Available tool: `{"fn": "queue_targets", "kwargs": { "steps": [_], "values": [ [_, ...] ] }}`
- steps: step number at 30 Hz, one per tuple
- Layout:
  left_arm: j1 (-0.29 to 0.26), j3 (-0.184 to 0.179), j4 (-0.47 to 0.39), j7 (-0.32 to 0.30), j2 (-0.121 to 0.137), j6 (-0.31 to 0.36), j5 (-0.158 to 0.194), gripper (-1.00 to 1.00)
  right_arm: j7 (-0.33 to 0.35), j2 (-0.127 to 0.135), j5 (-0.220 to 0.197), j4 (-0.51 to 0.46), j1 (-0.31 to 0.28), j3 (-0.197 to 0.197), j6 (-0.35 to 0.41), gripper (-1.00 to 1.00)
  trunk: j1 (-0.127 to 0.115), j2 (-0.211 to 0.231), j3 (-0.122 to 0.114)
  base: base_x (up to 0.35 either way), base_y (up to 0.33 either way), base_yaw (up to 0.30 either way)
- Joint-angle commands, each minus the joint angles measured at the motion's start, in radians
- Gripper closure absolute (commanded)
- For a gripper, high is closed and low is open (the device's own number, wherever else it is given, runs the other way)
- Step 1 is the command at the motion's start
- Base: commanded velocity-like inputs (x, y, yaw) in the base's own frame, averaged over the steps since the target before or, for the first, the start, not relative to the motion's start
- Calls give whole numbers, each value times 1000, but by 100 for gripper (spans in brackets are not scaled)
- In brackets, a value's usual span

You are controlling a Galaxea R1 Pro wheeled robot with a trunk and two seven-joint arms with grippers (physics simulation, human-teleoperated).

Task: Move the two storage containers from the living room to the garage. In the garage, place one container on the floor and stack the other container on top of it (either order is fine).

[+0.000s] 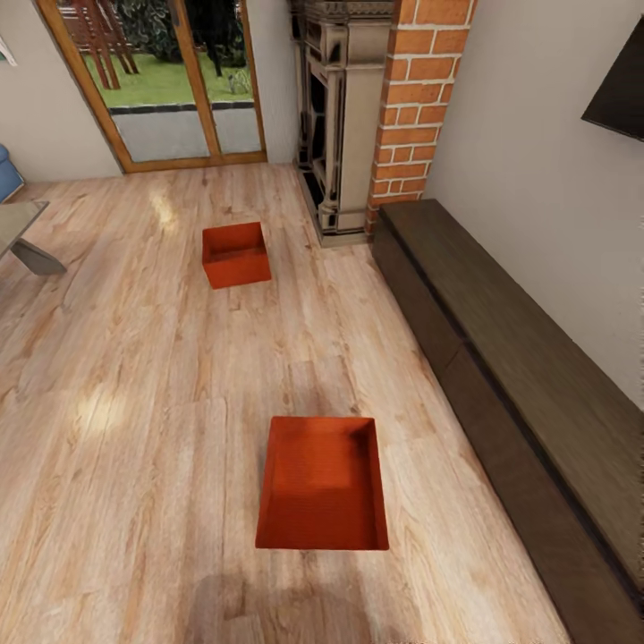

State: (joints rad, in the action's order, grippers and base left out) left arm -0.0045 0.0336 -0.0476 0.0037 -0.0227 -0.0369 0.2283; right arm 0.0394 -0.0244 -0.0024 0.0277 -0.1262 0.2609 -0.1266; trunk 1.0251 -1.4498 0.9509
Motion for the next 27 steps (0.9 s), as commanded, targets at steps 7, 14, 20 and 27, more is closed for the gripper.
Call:
{"fn": "queue_targets", "kwargs": {
  "steps": [7,14,20,27],
  "values": [
    [-1,2,0,0,0,-3,3,-100,2,0,-1,3,-1,1,-5,-100,0,0,0,0,0,-64],
    [0,3,1,1,0,-3,3,-100,1,0,0,3,-1,1,-5,-100,0,0,0,0,0,-7],
    [0,2,0,1,0,-3,3,-100,1,1,1,3,-1,3,-10,-100,0,0,0,0,0,-1],
    [0,3,0,0,0,-3,3,-100,5,1,11,3,-1,6,-12,-100,0,0,0,0,0,0]
  ]
}}
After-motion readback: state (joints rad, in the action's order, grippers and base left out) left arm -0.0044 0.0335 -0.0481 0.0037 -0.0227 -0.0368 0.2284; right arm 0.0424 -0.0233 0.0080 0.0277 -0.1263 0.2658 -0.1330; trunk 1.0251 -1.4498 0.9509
